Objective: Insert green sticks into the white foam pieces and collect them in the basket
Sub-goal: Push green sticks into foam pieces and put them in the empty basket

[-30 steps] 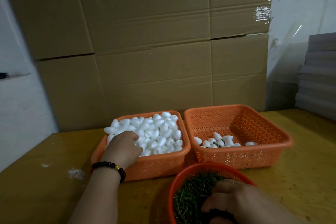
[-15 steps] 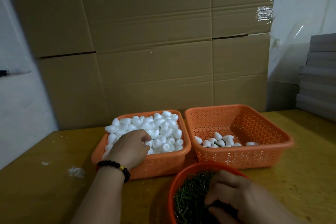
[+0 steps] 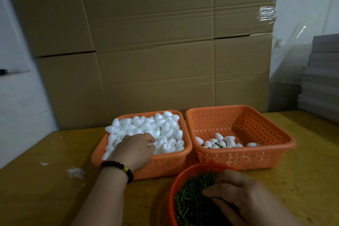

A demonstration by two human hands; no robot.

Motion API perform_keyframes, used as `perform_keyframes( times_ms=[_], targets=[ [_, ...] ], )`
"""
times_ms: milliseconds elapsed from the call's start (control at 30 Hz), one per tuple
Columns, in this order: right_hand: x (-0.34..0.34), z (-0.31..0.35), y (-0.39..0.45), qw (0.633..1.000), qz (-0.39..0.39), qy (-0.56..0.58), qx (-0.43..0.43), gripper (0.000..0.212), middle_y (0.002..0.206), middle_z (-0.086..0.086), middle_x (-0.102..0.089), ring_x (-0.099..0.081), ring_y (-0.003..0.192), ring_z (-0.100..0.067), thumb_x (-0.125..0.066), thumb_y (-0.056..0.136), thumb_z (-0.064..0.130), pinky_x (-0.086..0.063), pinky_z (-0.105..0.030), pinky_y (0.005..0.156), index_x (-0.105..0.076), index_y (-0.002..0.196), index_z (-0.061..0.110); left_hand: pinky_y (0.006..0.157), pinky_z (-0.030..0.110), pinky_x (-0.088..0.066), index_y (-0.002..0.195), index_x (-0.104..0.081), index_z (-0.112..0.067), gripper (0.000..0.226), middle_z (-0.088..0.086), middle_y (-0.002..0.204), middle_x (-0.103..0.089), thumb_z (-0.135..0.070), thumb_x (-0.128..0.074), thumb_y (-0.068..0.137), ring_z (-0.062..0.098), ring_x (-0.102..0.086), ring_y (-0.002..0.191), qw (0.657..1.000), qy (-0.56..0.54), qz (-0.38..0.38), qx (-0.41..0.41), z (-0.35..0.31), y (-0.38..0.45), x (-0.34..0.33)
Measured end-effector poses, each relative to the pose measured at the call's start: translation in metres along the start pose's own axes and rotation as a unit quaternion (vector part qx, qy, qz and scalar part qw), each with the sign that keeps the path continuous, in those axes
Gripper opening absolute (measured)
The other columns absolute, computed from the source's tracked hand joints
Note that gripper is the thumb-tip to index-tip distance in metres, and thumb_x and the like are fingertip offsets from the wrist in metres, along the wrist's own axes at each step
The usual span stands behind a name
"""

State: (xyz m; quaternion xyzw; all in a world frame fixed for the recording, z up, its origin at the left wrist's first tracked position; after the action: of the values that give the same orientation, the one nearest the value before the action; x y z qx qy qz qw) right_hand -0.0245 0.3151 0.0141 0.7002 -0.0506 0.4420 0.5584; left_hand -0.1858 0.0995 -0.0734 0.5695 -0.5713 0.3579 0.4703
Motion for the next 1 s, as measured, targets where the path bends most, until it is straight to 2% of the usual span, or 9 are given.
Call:
perform_keyframes(
  times_ms=[33,100,167,267,433,667,767,900,1000],
  targets=[
    [-0.034,0.012,-0.026,0.997,0.052,0.028,-0.05,0.016,0.089,0.022,-0.059,-0.058,0.078,0.011,-0.068,0.083,0.038,-0.042,-0.001,0.072,-0.072,0.098,0.042,0.097,0.033,-0.044,0.119,-0.06,-0.035,0.029,-0.012,0.121,-0.063,-0.034,-0.048,0.093,0.012,-0.052,0.116,1.0,-0.016,-0.008,0.004,0.0,0.0,0.002],
    [-0.052,0.024,-0.053,0.991,0.093,0.098,0.014,0.026,0.091,0.022,-0.061,-0.059,0.078,0.01,-0.077,0.077,0.03,-0.047,-0.005,0.069,-0.073,0.1,0.04,0.092,0.031,-0.048,0.106,-0.063,-0.034,0.017,-0.013,0.113,-0.065,-0.03,-0.055,0.091,0.008,-0.057,0.106,0.999,-0.04,-0.021,0.008,0.0,-0.001,0.005],
    [-0.057,0.012,-0.059,0.989,0.063,0.13,-0.022,0.021,0.092,0.022,-0.061,-0.06,0.079,0.01,-0.072,0.081,0.035,-0.049,-0.009,0.066,-0.073,0.101,0.039,0.09,0.029,-0.048,0.103,-0.062,-0.032,0.014,-0.012,0.111,-0.065,-0.026,-0.057,0.09,0.007,-0.058,0.103,0.998,-0.05,-0.022,0.011,-0.002,-0.002,0.006],
    [-0.043,0.005,-0.048,0.987,0.035,0.142,-0.063,0.019,0.091,0.021,-0.063,-0.06,0.08,0.012,-0.059,0.089,0.043,-0.05,-0.01,0.067,-0.075,0.098,0.035,0.088,0.029,-0.047,0.117,-0.057,-0.03,0.027,-0.006,0.111,-0.064,-0.019,-0.052,0.092,0.012,-0.058,0.102,0.997,-0.069,-0.021,0.024,-0.001,-0.002,0.006],
    [-0.043,0.001,-0.051,0.986,0.012,0.144,-0.078,0.015,0.093,0.021,-0.063,-0.062,0.079,0.008,-0.068,0.083,0.03,-0.054,-0.018,0.062,-0.074,0.096,0.034,0.082,0.023,-0.045,0.139,-0.041,-0.028,0.046,-0.004,0.106,-0.063,-0.011,-0.044,0.096,0.01,-0.058,0.097,0.996,-0.094,-0.009,-0.007,-0.006,-0.004,0.007],
    [-0.042,0.002,-0.052,0.989,0.008,0.128,-0.079,0.017,0.097,0.02,-0.063,-0.062,0.082,0.007,-0.072,0.08,0.023,-0.054,-0.019,0.064,-0.074,0.094,0.032,0.074,0.02,-0.046,0.136,-0.047,-0.03,0.043,-0.014,0.103,-0.057,-0.012,-0.049,0.096,0.005,-0.058,0.093,0.97,-0.242,-0.036,-0.01,-0.008,-0.003,0.017],
    [-0.041,0.003,-0.052,0.988,0.01,0.134,-0.078,0.016,0.096,0.019,-0.063,-0.063,0.082,0.006,-0.067,0.082,0.026,-0.054,-0.02,0.063,-0.074,0.094,0.033,0.07,0.025,-0.054,0.136,-0.046,-0.027,0.046,-0.007,0.106,-0.063,-0.007,-0.053,0.095,0.009,-0.067,0.09,0.889,-0.457,-0.041,0.006,-0.011,-0.007,0.023],
    [-0.041,0.004,-0.052,0.988,0.009,0.134,-0.073,0.017,0.095,0.02,-0.062,-0.061,0.082,0.008,-0.068,0.081,0.025,-0.053,-0.019,0.065,-0.074,0.095,0.034,0.072,0.031,-0.058,0.143,-0.037,-0.015,0.054,0.008,0.114,-0.059,0.001,-0.053,0.094,0.023,-0.068,0.095,0.782,-0.621,-0.047,0.019,-0.02,-0.011,0.027],
    [-0.041,0.005,-0.052,0.988,0.014,0.137,-0.072,0.019,0.095,0.02,-0.061,-0.061,0.081,0.009,-0.065,0.081,0.027,-0.052,-0.016,0.066,-0.074,0.097,0.035,0.068,0.031,-0.06,0.132,-0.047,-0.004,0.041,0.018,0.111,-0.061,0.007,-0.05,0.093,0.027,-0.068,0.088,0.669,-0.743,0.0,0.022,-0.039,-0.018,0.024]
  ],
)
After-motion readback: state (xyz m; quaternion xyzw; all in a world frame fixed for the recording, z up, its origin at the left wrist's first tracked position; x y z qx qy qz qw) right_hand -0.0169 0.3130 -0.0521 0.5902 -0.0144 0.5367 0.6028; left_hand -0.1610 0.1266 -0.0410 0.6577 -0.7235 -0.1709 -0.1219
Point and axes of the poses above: each hand's wrist, its own y-axis towards the middle knuckle, its own x-axis out of the back of the hand, z = x × y, the point moved 10 cm from there along y, towards the middle knuckle
